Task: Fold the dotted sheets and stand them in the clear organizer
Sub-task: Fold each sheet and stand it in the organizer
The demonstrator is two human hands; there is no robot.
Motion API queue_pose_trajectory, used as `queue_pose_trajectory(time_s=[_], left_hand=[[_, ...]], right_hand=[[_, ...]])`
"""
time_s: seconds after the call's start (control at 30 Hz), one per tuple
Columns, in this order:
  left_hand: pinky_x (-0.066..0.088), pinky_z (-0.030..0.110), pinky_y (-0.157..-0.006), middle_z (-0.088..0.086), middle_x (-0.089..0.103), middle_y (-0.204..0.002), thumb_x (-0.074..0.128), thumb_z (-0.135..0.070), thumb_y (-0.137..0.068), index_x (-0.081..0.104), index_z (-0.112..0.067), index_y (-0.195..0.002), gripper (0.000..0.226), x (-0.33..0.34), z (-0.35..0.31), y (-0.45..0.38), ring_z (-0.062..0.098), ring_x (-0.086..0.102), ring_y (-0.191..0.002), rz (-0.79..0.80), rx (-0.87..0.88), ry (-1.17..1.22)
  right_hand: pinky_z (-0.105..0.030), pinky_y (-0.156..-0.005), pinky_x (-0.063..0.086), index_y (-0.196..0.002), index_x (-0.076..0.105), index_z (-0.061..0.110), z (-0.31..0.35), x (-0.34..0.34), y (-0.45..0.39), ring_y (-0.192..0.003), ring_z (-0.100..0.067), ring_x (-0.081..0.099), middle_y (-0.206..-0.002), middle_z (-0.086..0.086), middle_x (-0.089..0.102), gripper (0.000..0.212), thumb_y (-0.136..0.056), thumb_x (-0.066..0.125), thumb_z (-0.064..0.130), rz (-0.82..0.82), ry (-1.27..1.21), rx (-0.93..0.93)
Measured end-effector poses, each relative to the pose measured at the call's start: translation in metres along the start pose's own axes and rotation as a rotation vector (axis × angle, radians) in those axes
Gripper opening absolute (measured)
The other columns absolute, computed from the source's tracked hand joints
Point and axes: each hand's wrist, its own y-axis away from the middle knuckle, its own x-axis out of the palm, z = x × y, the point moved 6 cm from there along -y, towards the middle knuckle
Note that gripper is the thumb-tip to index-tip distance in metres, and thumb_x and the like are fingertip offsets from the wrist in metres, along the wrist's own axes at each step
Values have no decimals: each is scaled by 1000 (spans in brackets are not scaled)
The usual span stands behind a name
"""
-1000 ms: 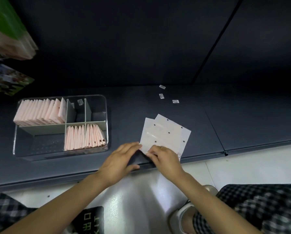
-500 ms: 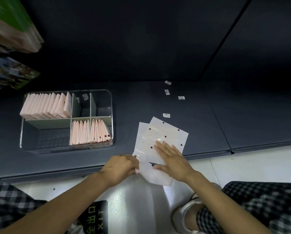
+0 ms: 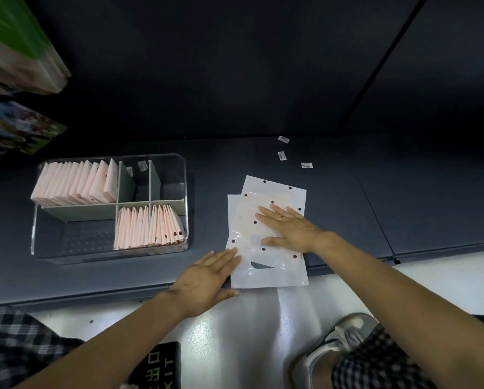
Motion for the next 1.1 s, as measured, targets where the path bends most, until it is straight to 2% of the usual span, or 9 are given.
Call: queue_pose_trajectory(time_s=[0.1,0.23,0.4,0.5,0.7,0.77,0.87,1.0,1.1], left_hand=[[5,28,-116,-5,2,-160,27,-61,-94,10,-23,-152,71,-1,2,-7,12,7,-145,-28,-25,-33],[19,30,-108,-6,23,-152,35,-56,-95,26,-26,-148,61,-9,3,-18,15,21,-138,-91,-58,7],[24,26,-102,-11,34,-140,39,-51,-96,38,-29,-140,49,-16,4,-26,13,30,-126,-114,-88,72],[29,25,-102,-11,41,-132,41,-48,-96,45,-27,-134,43,-23,2,-30,13,36,-120,-103,-97,125],[33,27,-102,-10,45,-132,53,-44,-92,52,-25,-130,42,-36,7,-31,12,38,-122,-119,-130,210],[32,28,-105,-12,45,-134,61,-44,-88,52,-26,-131,48,-39,9,-30,11,37,-125,-105,-122,270],[39,26,-97,-13,58,-121,68,-30,-85,60,-27,-120,36,-52,7,-30,11,48,-117,-164,-97,306],[47,25,-76,-19,64,-86,67,-13,-82,65,-31,-101,27,-74,2,-33,5,61,-83,-299,-134,527],[47,26,-80,-17,59,-97,69,-16,-83,59,-31,-116,38,-89,-2,-35,8,57,-89,-430,-144,611]], right_hand=[[-24,-116,1,-150,15,24,17,3,15,-144,-7,1,-158,14,3,81,-86,50,60,-193,-107,-23],[-19,-108,21,-121,48,13,21,29,55,-137,-14,29,-150,2,31,50,-84,64,43,-383,-218,1],[-29,-103,40,-113,57,5,11,43,78,-132,-20,43,-145,-7,42,32,-90,61,27,-419,-163,3],[-40,-84,56,-90,66,0,18,38,79,-114,-30,60,-126,-17,60,14,-80,72,6,-493,-68,-63],[-14,-104,32,-103,68,2,1,31,72,-129,-11,46,-131,-4,57,19,-94,55,14,-435,-616,135],[-12,-99,36,-109,69,8,0,17,72,-118,-6,54,-121,2,64,21,-94,57,16,-365,-748,187],[-6,-73,42,-83,67,22,-2,-7,78,-76,11,57,-76,24,65,15,-94,57,20,-206,-923,192],[-18,-77,41,-79,65,21,-19,-26,83,-77,-6,53,-80,8,60,19,-94,56,29,-138,-1109,229],[-30,-80,47,-82,64,15,-34,-25,72,-83,-16,56,-89,-5,63,19,-95,54,26,-253,-1235,327]])
